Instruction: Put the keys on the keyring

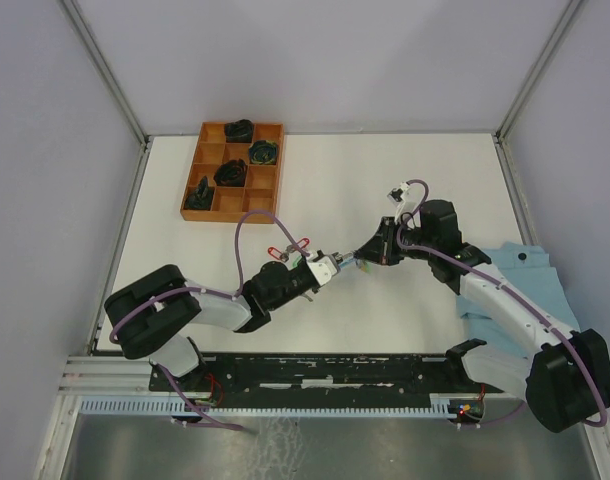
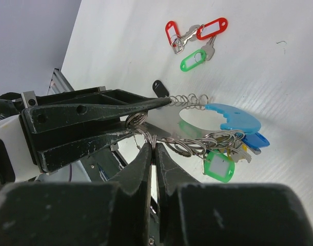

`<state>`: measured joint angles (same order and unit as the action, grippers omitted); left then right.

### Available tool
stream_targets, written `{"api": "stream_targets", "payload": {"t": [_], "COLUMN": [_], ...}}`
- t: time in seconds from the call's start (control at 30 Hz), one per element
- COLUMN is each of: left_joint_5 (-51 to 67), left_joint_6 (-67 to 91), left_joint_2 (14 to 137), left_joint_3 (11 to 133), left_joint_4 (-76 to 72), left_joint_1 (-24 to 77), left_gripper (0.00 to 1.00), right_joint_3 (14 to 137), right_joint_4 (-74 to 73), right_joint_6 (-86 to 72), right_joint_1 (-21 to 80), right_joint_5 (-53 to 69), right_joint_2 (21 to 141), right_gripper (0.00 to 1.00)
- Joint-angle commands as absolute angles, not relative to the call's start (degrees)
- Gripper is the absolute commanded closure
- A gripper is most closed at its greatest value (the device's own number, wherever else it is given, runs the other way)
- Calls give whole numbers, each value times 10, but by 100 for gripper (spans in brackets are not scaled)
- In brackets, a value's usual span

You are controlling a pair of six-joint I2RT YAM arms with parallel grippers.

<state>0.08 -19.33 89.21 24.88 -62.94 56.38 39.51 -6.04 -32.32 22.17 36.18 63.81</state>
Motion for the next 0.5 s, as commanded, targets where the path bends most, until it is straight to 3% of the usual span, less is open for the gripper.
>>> {"api": "stream_targets", "payload": {"t": [0.0, 0.13, 0.37, 0.47], "left_joint_5": [7, 1, -4, -6], "left_joint_6": [-178, -176, -172, -171], "left_joint_2": [876, 875, 869, 863], "left_joint_3": [250, 246, 237, 234], "left_joint_4": [-713, -713, -722, -722], "left_joint_1": [566, 567, 566, 566], "left_gripper": [97, 97, 97, 97], "right_joint_3": [399, 405, 422, 422], "right_joint_4": [-52, -66, -111, -130], "right_joint_6": [-318, -302, -272, -261], "right_joint_1": [225, 224, 224, 224], "right_joint_5": [354, 349, 328, 307], "right_joint_2": [629, 620, 606, 598], "right_gripper": [91, 91, 75, 72]}}
